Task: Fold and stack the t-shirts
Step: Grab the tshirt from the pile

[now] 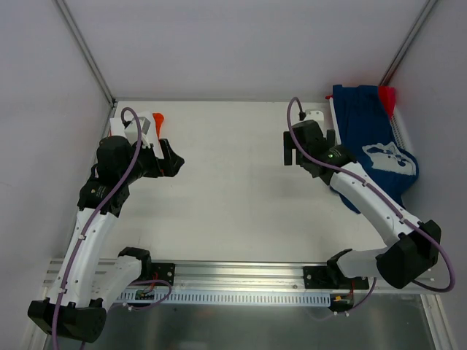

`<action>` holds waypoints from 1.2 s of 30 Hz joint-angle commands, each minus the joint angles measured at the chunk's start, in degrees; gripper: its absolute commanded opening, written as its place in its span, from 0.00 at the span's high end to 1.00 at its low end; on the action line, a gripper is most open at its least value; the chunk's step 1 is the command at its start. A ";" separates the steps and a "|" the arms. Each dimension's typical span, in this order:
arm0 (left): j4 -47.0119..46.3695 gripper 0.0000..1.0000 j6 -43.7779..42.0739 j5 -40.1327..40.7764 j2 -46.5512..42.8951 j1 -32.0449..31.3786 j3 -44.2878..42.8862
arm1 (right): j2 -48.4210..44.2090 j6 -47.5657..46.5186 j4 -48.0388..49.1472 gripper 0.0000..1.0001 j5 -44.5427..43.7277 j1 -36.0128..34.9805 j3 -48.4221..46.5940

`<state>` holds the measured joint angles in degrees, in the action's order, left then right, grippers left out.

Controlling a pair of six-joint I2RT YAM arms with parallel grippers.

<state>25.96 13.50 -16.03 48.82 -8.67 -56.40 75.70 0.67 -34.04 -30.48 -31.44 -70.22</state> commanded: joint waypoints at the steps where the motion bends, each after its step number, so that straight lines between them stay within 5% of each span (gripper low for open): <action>1: -0.73 0.01 -0.14 0.12 -0.65 -0.30 0.06 | -1.26 -1.27 -0.15 0.00 -5.29 -1.52 -1.59; 9: -0.29 0.01 -0.58 0.04 -0.04 -0.30 0.24 | 5.49 -6.20 -2.87 0.01 -4.58 -1.87 -4.14; 20: -0.03 0.01 -0.75 -2.16 -0.39 -0.30 -0.38 | 10.78 7.41 -0.24 0.01 -3.61 9.55 1.74; 36: -0.11 0.01 -0.84 -2.87 -2.06 -0.30 -0.55 | 15.62 11.90 0.20 0.00 -7.23 16.85 6.66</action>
<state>26.44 13.45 -17.74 48.01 -8.67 -56.40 91.92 10.72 -34.85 -36.25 -16.58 -64.66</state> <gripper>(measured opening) 0.990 0.993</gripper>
